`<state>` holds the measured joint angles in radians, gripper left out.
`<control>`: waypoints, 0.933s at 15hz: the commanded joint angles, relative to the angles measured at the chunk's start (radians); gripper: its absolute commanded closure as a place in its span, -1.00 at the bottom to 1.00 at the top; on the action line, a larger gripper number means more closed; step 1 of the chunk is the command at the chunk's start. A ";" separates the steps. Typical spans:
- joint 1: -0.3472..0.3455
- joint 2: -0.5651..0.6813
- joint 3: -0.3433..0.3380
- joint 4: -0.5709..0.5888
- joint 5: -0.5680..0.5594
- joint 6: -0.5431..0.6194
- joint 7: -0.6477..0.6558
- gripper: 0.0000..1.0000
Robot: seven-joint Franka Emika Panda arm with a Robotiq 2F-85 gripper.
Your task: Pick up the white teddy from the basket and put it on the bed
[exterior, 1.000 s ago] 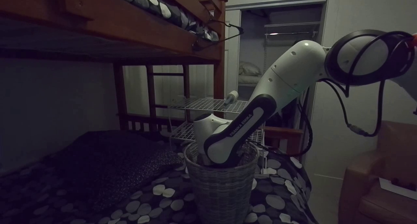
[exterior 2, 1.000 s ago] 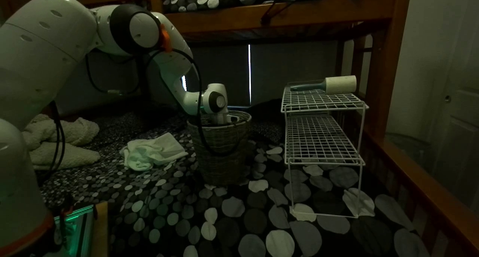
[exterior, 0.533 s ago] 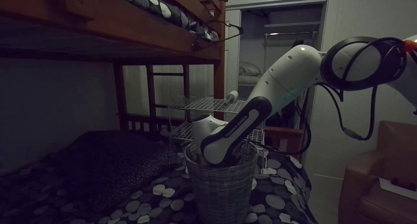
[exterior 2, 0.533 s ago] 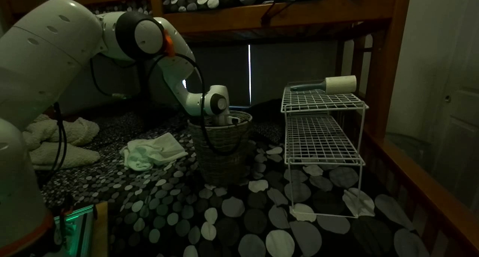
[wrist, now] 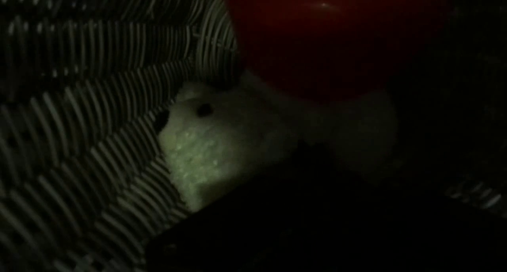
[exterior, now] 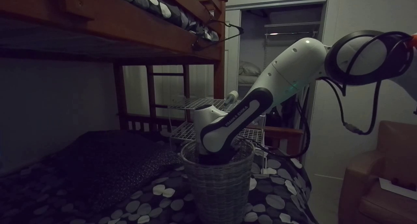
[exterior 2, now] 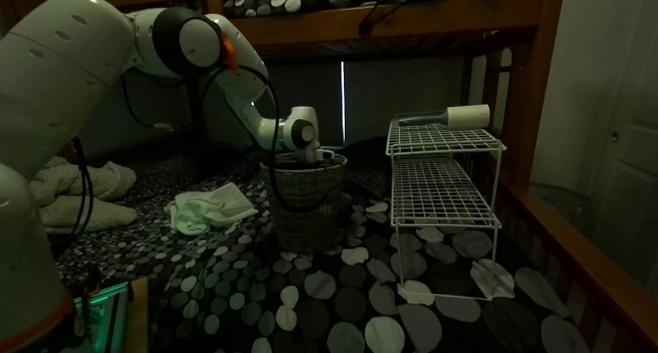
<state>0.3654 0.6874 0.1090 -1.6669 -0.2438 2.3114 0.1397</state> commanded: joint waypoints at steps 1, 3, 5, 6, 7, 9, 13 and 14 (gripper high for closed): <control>-0.028 -0.135 0.012 -0.113 0.023 0.113 -0.003 0.96; -0.049 -0.215 0.032 -0.181 0.049 0.199 -0.025 0.96; -0.074 -0.290 0.060 -0.248 0.094 0.309 -0.050 0.96; -0.085 -0.326 0.071 -0.281 0.114 0.369 -0.061 0.96; -0.090 -0.365 0.077 -0.311 0.126 0.415 -0.066 0.96; -0.102 -0.435 0.093 -0.361 0.149 0.492 -0.086 0.96; -0.131 -0.564 0.128 -0.438 0.208 0.588 -0.139 0.96; -0.142 -0.594 0.134 -0.452 0.226 0.591 -0.157 0.96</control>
<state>0.2621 0.2128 0.2094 -2.0211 -0.0845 2.8657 0.0461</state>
